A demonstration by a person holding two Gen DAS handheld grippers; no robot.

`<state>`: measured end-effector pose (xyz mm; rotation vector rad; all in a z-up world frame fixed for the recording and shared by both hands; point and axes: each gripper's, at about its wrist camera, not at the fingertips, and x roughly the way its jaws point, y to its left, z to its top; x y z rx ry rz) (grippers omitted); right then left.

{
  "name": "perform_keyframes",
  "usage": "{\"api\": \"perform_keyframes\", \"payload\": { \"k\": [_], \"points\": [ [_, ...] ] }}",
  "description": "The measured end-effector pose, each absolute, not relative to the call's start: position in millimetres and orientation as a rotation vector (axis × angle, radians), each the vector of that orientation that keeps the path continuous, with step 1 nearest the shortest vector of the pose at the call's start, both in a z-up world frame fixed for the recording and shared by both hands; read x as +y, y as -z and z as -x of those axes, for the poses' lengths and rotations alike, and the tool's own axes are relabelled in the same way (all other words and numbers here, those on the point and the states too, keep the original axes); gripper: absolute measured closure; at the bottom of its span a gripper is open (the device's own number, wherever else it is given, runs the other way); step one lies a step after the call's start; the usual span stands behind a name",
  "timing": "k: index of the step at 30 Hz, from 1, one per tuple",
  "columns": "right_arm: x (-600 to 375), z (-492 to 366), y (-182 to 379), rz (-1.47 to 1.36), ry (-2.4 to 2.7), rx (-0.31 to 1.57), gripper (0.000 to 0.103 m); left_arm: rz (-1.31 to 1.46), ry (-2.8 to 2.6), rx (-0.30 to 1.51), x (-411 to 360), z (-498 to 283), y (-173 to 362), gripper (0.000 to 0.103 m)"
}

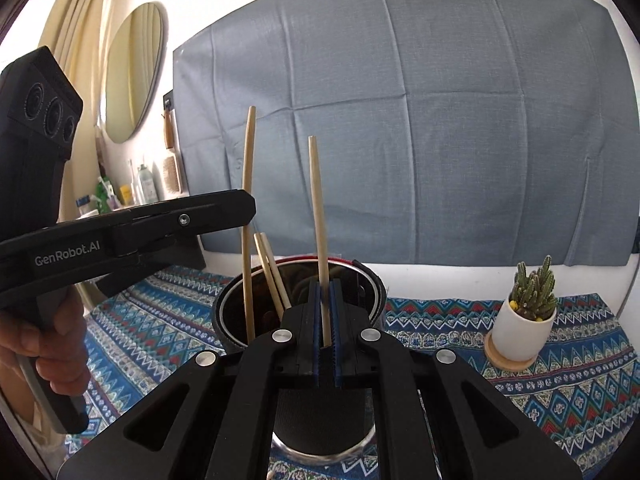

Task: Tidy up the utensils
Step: 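Open the left tool over the holder while the right tool opens, releasing both sticks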

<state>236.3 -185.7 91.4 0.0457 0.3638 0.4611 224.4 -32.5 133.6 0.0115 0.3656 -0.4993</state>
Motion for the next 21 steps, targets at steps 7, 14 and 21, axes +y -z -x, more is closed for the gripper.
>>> {"api": "perform_keyframes", "payload": {
  "k": [7, 14, 21],
  "points": [
    [-188, -229, -96, -0.034, -0.443, 0.365, 0.097, -0.033, 0.491, 0.357, -35, -217, -136, 0.098],
    [-199, -216, -103, -0.019, -0.401, 0.336, 0.091, -0.022, 0.466, 0.338, -30, -208, -144, 0.089],
    [-209, -198, -105, 0.011, -0.369, 0.324, 0.059, -0.011, 0.419, 0.333, -22, -198, -147, 0.063]
  ]
}}
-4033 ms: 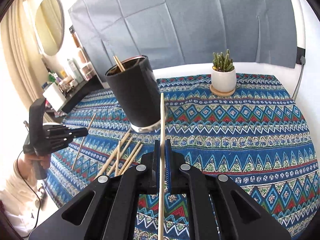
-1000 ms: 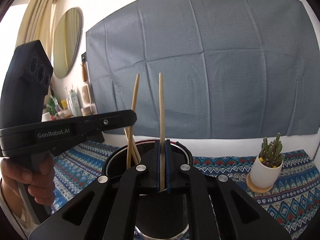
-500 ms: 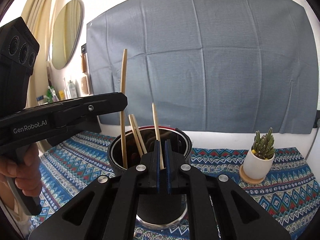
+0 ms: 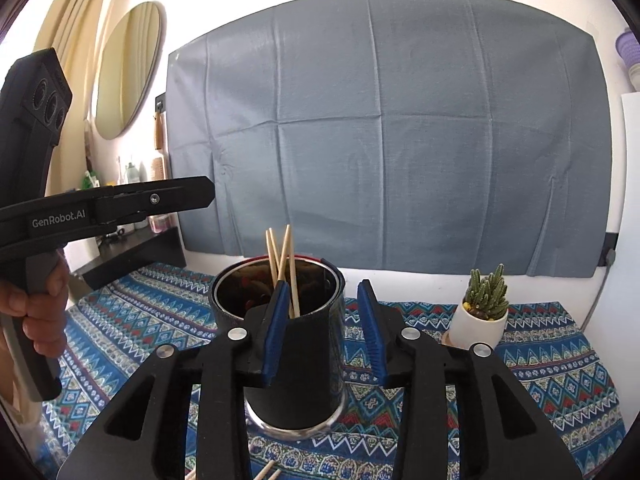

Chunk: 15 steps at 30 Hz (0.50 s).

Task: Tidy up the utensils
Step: 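Open the left tool over the holder while the right tool opens, releasing both sticks, then move both tools back toward the remaining sticks on the cloth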

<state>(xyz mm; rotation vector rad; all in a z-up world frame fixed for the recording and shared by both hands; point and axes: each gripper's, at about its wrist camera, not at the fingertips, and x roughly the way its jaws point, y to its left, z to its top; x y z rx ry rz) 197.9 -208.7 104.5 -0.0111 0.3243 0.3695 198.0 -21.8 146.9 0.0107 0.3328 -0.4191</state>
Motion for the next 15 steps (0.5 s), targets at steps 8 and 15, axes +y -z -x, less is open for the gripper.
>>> {"api": "perform_keyframes", "payload": {
  "k": [8, 15],
  "points": [
    [-215, -179, -101, 0.043, -0.336, 0.330, 0.027, -0.002, 0.364, 0.370, -9, -189, -138, 0.030],
    [-216, -170, -93, 0.072, -0.300, 0.366, 0.016, -0.009, 0.334, 0.406, -3, -181, -127, 0.009]
  ]
}}
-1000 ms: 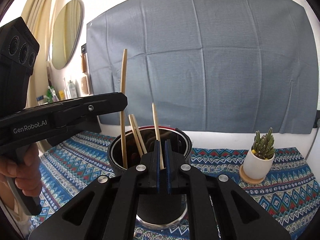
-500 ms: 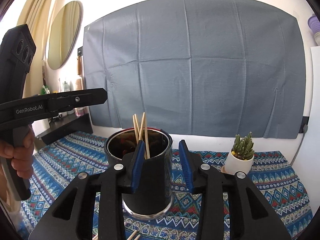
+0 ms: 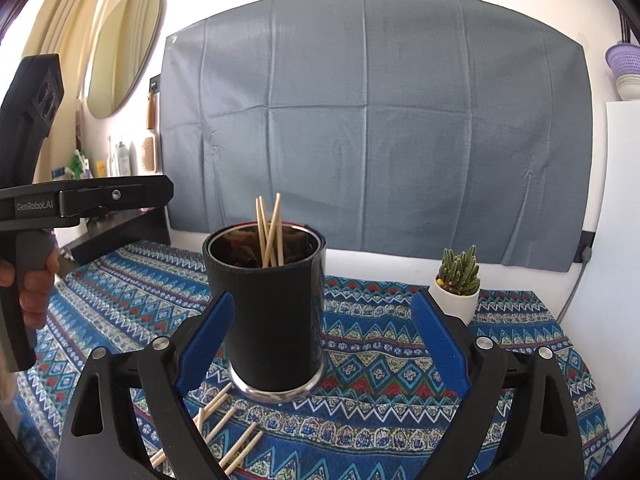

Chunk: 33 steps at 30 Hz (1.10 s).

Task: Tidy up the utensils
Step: 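Move both tools back toward the remaining sticks on the cloth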

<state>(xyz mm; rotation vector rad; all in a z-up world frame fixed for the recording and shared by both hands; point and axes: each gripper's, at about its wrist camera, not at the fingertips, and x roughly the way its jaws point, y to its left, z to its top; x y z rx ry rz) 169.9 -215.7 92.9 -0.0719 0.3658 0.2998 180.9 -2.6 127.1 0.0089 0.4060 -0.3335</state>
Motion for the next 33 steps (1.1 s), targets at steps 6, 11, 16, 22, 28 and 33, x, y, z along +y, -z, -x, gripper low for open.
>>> {"api": "perform_keyframes", "payload": {
  "k": [6, 11, 16, 22, 28, 33],
  "points": [
    [-216, -169, -84, 0.089, -0.267, 0.428, 0.016, -0.035, 0.294, 0.466, 3, -181, -115, 0.006],
    [-218, -169, -73, 0.078, -0.275, 0.497, 0.015, -0.050, 0.287, 0.527, 9, -182, -99, 0.006],
    [-216, -169, -64, 0.108, -0.271, 0.553, 0.015, -0.008, 0.277, 0.628, 19, -190, -74, 0.006],
    [-212, -166, -51, 0.123, -0.286, 0.615, 0.015, -0.015, 0.276, 0.722, 23, -192, -43, 0.006],
    [-206, -156, -25, 0.145, -0.326, 0.695, 0.015, -0.072, 0.291, 0.802, 16, -191, -16, 0.006],
    [-195, -141, -12, 0.199, -0.379, 0.738, 0.015, -0.115, 0.290, 0.873, 12, -192, 5, 0.006]
  ]
}}
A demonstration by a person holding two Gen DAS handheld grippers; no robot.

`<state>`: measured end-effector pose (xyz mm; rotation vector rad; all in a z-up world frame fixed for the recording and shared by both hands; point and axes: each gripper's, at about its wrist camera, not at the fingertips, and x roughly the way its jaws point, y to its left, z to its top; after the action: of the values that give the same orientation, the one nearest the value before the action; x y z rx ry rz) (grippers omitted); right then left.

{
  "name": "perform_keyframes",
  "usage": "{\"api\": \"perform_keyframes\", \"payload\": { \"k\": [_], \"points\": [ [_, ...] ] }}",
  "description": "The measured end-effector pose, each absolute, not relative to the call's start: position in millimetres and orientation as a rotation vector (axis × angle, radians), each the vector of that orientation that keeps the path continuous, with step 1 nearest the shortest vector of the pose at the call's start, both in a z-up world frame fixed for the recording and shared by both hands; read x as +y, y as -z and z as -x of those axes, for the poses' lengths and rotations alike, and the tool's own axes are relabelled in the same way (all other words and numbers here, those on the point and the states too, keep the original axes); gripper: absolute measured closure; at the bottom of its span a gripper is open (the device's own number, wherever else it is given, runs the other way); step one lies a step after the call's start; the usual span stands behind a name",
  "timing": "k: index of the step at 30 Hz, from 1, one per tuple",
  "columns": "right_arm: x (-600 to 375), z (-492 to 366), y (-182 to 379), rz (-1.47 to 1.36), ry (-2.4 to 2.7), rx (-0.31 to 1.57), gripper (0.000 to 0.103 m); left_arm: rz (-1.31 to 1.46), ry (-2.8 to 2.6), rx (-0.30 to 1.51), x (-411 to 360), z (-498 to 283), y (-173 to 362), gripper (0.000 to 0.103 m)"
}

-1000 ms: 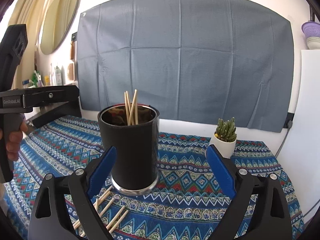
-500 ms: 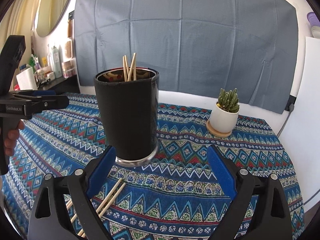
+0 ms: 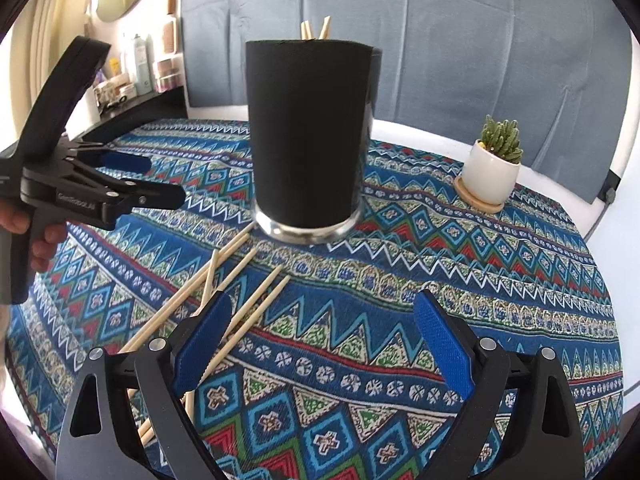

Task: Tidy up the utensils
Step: 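Move both tools back toward the remaining sticks on the cloth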

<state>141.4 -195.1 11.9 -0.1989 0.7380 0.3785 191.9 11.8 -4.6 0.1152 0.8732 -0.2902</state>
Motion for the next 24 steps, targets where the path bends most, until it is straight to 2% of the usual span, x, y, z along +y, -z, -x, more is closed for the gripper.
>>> {"api": "perform_keyframes", "payload": {
  "k": [10, 24],
  "points": [
    [-175, -119, 11, 0.317, -0.450, 0.820, 0.015, -0.221, 0.337, 0.937, -5, -183, 28, 0.006],
    [-167, -110, 11, 0.304, -0.520, 0.847, 0.015, -0.230, 0.386, 0.968, -18, -178, 40, 0.006]
  ]
}}
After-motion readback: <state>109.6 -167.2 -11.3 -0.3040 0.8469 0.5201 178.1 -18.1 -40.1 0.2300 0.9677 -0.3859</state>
